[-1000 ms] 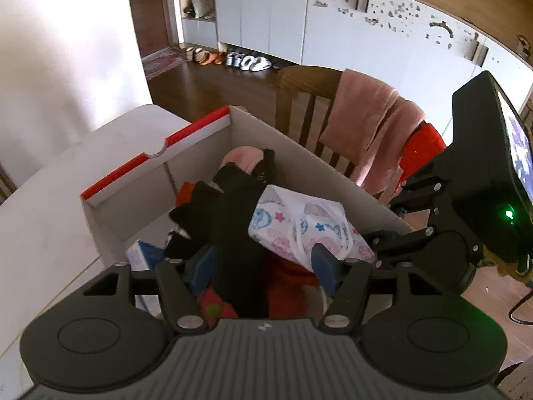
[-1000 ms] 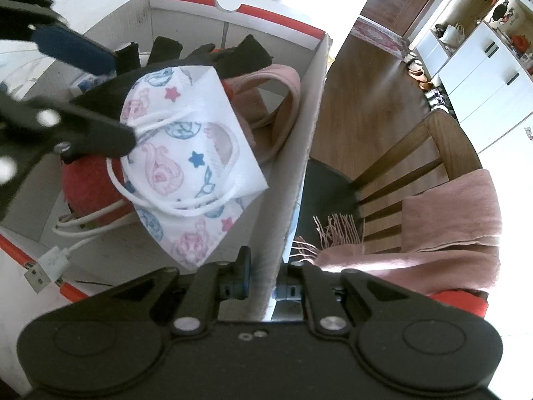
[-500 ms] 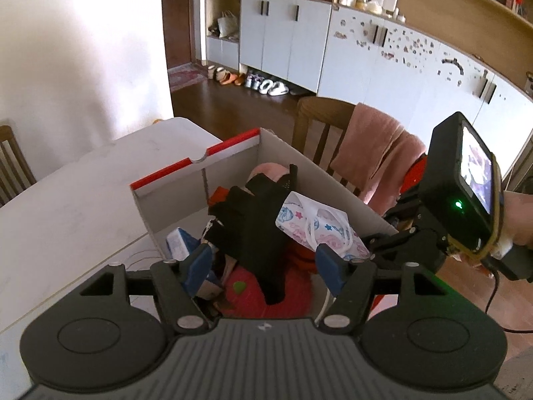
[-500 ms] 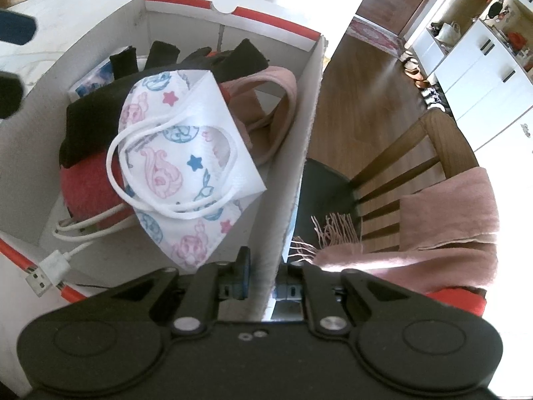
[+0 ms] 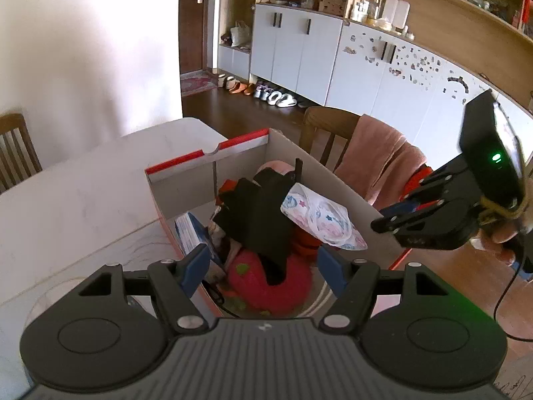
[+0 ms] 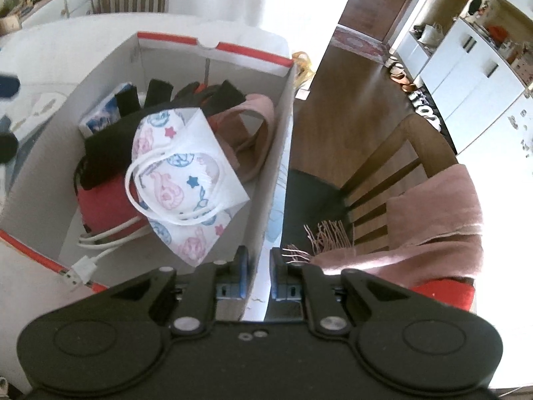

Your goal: Organize objects

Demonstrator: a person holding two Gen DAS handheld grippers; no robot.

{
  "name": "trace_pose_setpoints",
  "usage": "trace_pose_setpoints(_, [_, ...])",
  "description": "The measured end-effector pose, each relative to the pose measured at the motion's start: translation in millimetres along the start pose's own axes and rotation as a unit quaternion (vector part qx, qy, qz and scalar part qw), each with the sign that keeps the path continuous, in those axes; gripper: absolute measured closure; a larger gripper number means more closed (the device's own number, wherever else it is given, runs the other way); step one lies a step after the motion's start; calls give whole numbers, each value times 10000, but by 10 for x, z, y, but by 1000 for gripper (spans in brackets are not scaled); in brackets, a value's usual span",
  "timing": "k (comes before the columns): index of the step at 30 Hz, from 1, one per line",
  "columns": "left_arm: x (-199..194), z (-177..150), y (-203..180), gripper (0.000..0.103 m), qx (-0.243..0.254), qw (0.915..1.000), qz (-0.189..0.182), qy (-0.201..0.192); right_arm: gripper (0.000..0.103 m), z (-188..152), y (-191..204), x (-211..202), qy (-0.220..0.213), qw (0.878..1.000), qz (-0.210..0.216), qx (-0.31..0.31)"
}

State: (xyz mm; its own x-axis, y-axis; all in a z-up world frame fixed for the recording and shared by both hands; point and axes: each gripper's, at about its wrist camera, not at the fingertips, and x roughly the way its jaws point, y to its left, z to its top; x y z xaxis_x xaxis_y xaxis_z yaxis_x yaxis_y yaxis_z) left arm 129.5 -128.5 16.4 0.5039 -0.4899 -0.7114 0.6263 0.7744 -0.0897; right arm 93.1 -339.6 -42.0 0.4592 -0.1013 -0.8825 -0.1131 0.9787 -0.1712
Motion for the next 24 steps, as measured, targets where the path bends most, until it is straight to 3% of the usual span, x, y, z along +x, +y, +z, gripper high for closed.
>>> trace_pose_setpoints(6, [-55,-90,-31,32,-133,9998,-39,-112,90,-46,-37,-319,-397,9989,22,236])
trace_pose_setpoints(11, [-119,-148,-62,24,-171,9996,-48,-196,87,-105,-13,-593,-827,9958,164,355])
trace_pose_setpoints(17, [-209,-211,-63,18,-280,9991,8,-322,75,-205,91,-865,-1341,9896,285,435])
trace_pose_setpoints(19, [-245,-239,-66,11,-287,9989,25,-372,73,-244,124,-939,-1507,9868,342,474])
trace_pose_setpoints(20, [-260,-253,-69,1,-293,9987,54,-403,72,-260,137,-970,-1576,9855,359,508])
trace_pose_setpoints(24, [-338,-302,-79,0,-262,9983,76,-513,64,-340,180,-1086,-1862,9795,443,629])
